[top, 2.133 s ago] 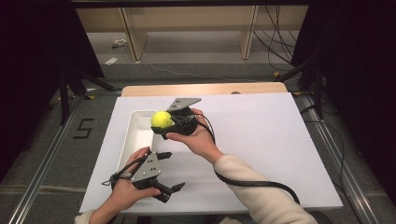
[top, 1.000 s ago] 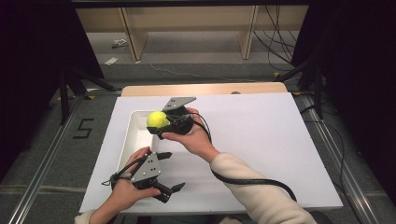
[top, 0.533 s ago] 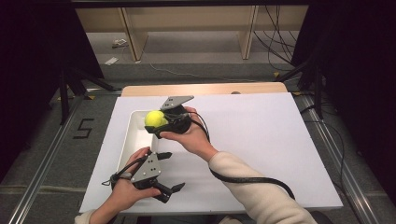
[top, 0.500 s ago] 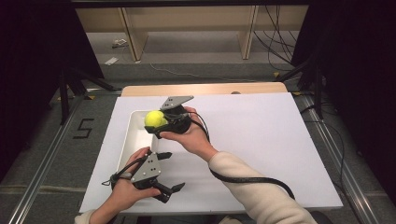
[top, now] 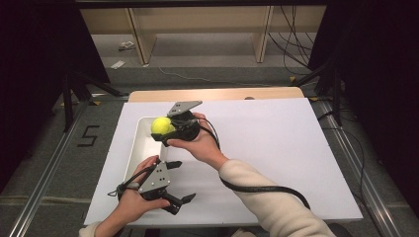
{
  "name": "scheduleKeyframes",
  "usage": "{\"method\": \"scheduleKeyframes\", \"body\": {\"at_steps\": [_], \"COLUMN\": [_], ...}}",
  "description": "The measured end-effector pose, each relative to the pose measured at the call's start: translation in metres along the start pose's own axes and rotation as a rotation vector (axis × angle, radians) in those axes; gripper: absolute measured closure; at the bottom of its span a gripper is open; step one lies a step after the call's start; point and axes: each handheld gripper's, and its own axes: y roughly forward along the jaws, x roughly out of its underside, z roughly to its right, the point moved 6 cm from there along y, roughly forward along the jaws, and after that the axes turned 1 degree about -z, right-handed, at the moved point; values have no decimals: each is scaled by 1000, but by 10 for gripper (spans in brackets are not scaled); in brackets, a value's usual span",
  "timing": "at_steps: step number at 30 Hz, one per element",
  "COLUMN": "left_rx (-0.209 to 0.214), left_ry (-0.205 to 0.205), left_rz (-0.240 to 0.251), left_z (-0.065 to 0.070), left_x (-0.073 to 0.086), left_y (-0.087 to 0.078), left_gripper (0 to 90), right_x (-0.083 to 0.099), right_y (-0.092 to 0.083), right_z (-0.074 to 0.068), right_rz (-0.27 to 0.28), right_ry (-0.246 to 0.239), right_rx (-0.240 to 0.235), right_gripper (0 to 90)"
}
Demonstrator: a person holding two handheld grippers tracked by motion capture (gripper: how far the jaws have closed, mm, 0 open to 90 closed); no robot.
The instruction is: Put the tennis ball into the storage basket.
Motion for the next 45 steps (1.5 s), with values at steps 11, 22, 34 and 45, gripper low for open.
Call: {"method": "scheduleKeyframes", "body": {"at_steps": [11,22,34,45], "left_rx": [3,3,4,7], "left_ry": [2,1,3,5], "left_rz": [-2,-1,-1,-3], "left_z": [0,0,1,1], "left_x": [0,0,0,0], "left_y": [0,0,0,0], "left_gripper": [0,0,0,0], "right_x": [0,-2,-1,-1], "right_y": [5,8,14,18], "right_z": [-3,-4,-7,-8], "right_rz": [-3,-5,-17,-24], "right_ry": [-5,-6,-9,-8], "right_rx": [-7,-12,-24,-31], "right_gripper": [266,266,266,265]}}
